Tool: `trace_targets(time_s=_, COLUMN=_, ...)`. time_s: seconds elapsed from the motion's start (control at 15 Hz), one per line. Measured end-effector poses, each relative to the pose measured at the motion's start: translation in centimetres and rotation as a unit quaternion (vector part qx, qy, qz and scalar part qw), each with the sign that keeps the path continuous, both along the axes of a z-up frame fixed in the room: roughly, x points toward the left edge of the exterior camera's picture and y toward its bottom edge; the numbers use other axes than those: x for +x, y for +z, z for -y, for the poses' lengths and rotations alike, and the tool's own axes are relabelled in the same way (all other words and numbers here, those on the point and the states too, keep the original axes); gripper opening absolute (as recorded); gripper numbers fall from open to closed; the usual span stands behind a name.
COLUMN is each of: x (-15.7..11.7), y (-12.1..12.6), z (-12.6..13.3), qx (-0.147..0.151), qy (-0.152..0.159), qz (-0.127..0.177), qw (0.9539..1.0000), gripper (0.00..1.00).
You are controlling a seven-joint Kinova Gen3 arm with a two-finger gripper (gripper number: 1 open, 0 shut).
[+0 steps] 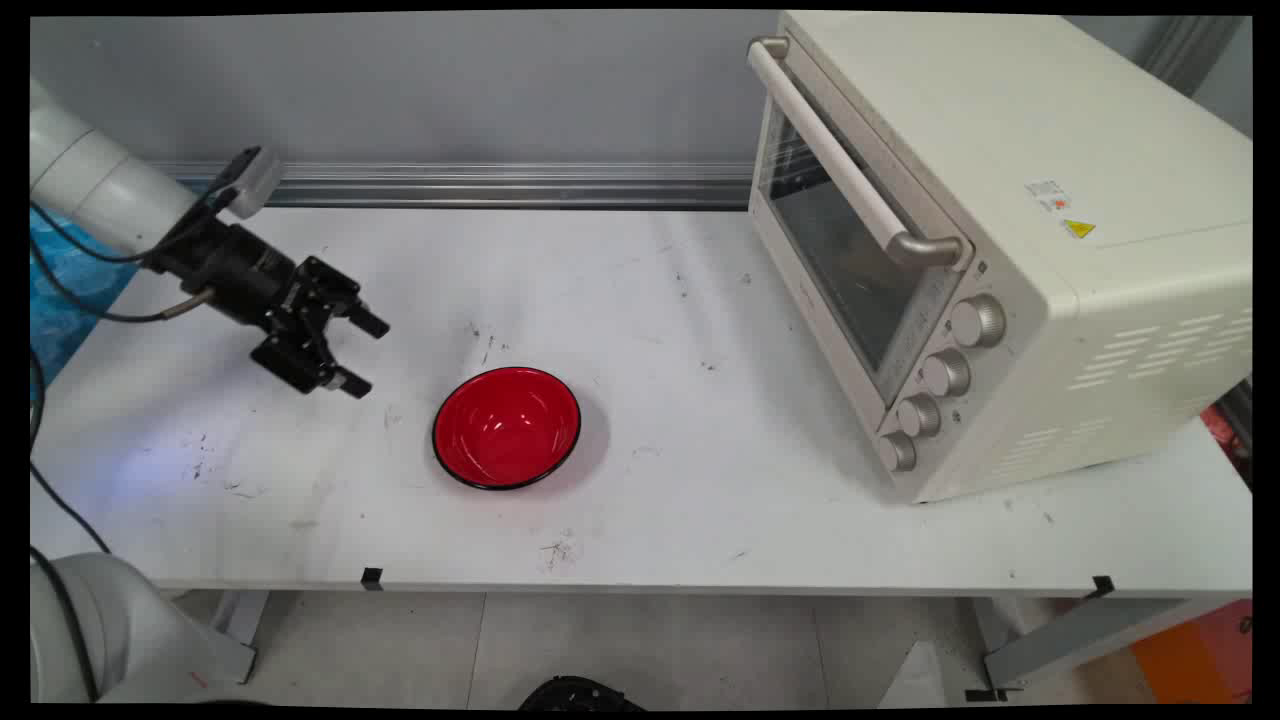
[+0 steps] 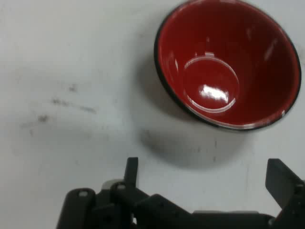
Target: Open the oven
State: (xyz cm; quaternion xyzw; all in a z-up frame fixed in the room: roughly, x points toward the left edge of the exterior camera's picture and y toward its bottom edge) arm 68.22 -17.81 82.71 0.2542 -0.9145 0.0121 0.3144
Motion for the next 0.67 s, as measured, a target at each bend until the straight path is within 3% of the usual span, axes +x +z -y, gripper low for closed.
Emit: trace_targets(time_s=0.67, x=-6.5, y=3.6, z=5.8, qx=-0.046, qy=0.016, qz=-0.040, qw=0.9980, gripper=1.00)
